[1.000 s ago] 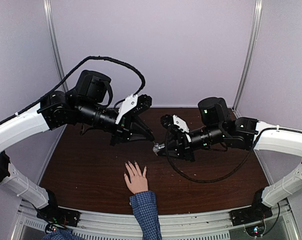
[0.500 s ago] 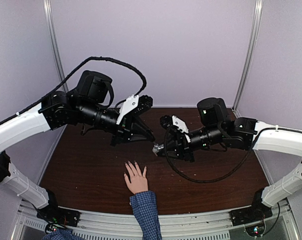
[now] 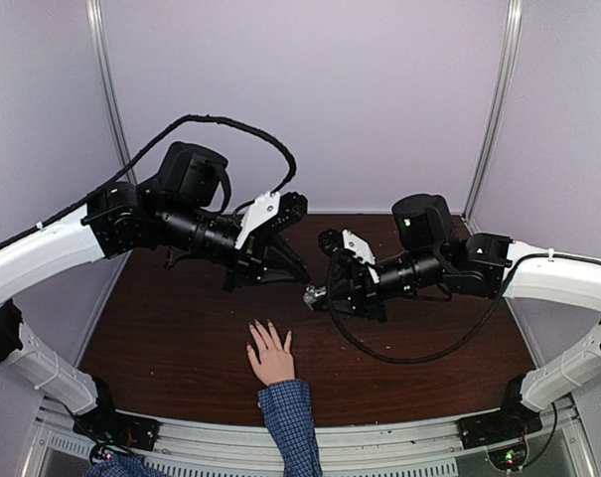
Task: Paint the nails
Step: Close the nail polish bottle cap on the nail polish bottle.
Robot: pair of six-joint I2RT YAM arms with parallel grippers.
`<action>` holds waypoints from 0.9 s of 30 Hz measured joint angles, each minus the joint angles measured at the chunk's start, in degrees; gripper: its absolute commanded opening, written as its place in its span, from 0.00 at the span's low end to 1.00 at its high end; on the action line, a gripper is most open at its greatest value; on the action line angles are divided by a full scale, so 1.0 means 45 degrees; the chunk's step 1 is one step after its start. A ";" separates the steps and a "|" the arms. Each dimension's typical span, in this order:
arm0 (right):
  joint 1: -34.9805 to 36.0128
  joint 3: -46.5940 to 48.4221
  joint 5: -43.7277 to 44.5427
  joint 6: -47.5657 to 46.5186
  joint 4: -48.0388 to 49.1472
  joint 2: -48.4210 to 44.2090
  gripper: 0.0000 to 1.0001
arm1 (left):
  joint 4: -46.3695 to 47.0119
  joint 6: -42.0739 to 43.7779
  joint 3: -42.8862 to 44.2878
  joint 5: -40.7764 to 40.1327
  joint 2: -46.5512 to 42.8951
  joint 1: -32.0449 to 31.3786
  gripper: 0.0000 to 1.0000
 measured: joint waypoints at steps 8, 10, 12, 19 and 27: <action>0.0000 0.0000 0.0000 0.0000 0.0005 0.0000 0.00 | 0.0000 -0.0005 0.0000 0.0223 0.0175 0.0000 0.00; 0.0000 0.0000 0.0000 0.0000 0.0005 0.0000 0.00 | 0.0000 -0.0005 0.0000 0.0291 0.0209 0.0000 0.00; 0.0000 0.0000 0.0000 0.0000 0.0005 0.0000 0.00 | 0.0000 -0.0005 0.0000 0.0330 0.0233 0.0000 0.00; 0.0000 0.0000 0.0000 0.0000 0.0005 -0.0005 0.00 | 0.0000 -0.0015 0.0000 0.0389 0.0321 0.0000 0.00; 0.0000 0.0000 0.0000 0.0000 0.0073 -0.0068 0.00 | 0.0034 -0.0097 -0.0005 0.0466 0.0413 0.0000 0.00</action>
